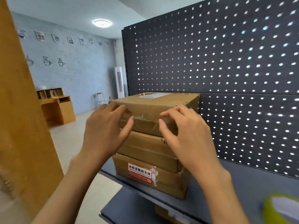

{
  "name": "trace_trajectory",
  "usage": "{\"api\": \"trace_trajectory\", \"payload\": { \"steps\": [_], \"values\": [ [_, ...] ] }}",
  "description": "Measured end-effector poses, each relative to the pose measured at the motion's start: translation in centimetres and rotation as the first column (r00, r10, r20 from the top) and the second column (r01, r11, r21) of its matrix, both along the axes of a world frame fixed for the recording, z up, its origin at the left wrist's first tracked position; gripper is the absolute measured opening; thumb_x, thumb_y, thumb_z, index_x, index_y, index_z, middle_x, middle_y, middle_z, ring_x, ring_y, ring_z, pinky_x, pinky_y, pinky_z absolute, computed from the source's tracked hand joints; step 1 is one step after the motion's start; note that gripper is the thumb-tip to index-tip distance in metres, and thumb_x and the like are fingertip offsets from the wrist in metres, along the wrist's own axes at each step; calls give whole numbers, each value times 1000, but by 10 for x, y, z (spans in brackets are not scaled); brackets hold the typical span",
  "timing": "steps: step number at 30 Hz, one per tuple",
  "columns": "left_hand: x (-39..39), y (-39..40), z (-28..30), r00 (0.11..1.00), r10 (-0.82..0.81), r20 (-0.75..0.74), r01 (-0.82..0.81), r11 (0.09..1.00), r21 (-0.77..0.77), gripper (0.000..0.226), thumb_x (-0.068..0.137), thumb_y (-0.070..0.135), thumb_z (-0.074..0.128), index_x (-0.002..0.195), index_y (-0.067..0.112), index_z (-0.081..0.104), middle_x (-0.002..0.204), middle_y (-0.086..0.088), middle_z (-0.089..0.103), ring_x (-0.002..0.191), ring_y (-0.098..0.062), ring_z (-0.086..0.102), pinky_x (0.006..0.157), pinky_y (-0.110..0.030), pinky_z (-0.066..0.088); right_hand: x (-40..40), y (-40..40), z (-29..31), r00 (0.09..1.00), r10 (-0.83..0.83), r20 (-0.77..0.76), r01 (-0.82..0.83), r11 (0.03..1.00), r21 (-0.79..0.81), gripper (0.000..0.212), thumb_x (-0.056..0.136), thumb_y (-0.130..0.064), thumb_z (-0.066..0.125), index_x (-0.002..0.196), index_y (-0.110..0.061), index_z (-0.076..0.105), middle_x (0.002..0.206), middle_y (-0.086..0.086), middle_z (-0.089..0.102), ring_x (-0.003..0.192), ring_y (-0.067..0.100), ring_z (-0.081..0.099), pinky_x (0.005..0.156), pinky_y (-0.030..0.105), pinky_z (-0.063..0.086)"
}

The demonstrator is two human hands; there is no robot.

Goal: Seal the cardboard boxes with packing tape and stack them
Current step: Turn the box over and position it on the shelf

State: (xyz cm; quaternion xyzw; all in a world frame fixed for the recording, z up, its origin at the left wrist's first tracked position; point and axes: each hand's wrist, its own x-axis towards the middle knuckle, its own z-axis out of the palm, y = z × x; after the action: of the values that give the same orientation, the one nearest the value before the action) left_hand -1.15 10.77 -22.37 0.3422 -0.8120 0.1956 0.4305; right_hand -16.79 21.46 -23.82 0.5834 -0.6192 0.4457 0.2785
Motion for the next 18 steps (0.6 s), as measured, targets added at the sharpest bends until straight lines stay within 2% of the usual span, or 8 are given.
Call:
{"api": "trace_trajectory", "payload": {
  "steps": [2,4,6,8,11,13,15,18],
  "values": [
    [6,-18,0,999,-52,-5,52,999,-11,29,83,36,56,93,13,71,93,-7,68,82,-28,63,64,-27,39,9,-9,2,998,-62,17,63,997,-46,18,87,-31,55,93,-20,68,87,-8,62,79,12,56,71,28,45],
    [14,-34,0,992,-117,-42,117,993,12,28,85,36,58,97,13,70,101,-9,67,92,-30,62,68,-31,42,17,-18,2,995,-90,52,95,989,-110,18,88,-30,55,96,-20,68,88,-9,62,80,11,57,71,28,47],
    [18,-49,1,970,-188,-154,209,969,133,29,89,35,63,109,15,67,119,-10,60,111,-30,53,84,-39,46,23,-25,1,978,-45,202,86,976,-201,17,90,-29,59,103,-20,66,93,-8,61,87,11,59,76,26,48],
    [19,-64,3,921,-227,-318,316,911,265,39,87,35,64,122,18,60,134,-8,51,124,-26,42,100,-38,37,26,-32,0,896,38,442,98,955,-281,23,89,-30,64,111,-24,61,102,-8,57,98,12,55,83,19,44],
    [16,-85,5,801,-227,-554,501,760,414,55,85,43,59,134,22,48,145,-5,42,131,-25,38,107,-41,33,22,-41,0,730,31,683,219,935,-277,39,85,-38,65,120,-27,53,113,-8,49,113,14,46,86,14,35],
    [12,-97,6,700,-165,-695,626,612,484,57,88,43,56,139,22,41,148,-4,39,133,-26,39,107,-44,35,16,-45,1,650,10,760,265,934,-239,46,85,-43,64,125,-25,50,120,-6,48,119,16,44,95,23,37],
    [8,-106,7,648,-91,-756,689,492,532,57,91,42,53,142,20,38,149,-5,38,134,-27,39,106,-43,36,12,-50,2,543,32,839,222,958,-181,59,85,-52,62,134,-24,45,129,-5,47,125,16,42,106,36,37],
    [-1,-111,5,642,-40,-765,728,345,593,59,91,49,51,142,21,38,144,-3,42,125,-24,42,102,-45,36,11,-55,6,381,41,924,91,992,-82,77,82,-62,56,144,-21,36,142,-5,42,130,16,41,111,41,34]
  ]
}}
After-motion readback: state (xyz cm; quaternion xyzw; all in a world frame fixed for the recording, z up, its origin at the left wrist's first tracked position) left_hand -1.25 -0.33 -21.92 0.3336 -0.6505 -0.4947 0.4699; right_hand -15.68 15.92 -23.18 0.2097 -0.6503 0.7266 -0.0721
